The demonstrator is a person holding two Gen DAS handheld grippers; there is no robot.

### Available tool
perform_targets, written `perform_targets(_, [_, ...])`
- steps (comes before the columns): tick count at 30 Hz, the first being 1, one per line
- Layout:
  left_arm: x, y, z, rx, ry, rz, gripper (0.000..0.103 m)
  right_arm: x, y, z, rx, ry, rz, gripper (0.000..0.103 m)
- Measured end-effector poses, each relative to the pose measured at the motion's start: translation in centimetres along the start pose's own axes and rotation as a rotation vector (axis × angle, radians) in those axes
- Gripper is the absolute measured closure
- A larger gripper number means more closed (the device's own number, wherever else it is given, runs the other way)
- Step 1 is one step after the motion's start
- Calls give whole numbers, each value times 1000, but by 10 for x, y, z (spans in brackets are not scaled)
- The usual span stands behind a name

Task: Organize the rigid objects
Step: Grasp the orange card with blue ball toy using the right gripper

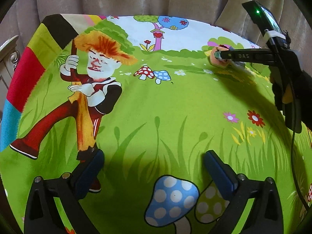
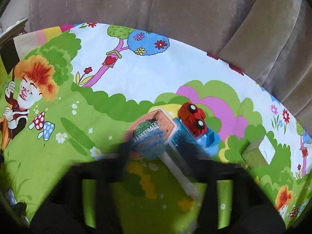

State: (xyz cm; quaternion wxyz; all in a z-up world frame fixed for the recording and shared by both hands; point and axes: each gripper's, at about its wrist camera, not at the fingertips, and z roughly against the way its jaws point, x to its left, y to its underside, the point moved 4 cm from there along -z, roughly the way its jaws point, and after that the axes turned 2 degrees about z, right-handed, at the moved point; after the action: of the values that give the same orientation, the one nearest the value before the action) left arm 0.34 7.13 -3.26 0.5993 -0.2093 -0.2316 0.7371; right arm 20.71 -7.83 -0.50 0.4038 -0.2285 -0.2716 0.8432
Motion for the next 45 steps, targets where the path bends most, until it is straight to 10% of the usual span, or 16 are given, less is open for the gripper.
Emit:
perform_targets(12, [0,0,-1,0,-1,0,0,-11,84,104,146,-201,-69,66])
perform_targets(16, [0,0,-1,1,-1,-1,0,-17,107,101,129,-208,-57,33])
perform_targets(21, [0,0,-1,1,-1,-1,0,-19,110,93,107,-279,-84,28])
perform_targets(26, [0,0,-1,1,-1,-1,0,-1,117,82,140,-284,18,28])
perform_targets(30, [0,0,-1,2,-2,-2,0,-2,120,92,77,-324,-22,59])
perform_targets(45, [-48,-28,-20,73,22,21,0,-119,196,130,90,-79,-405,59])
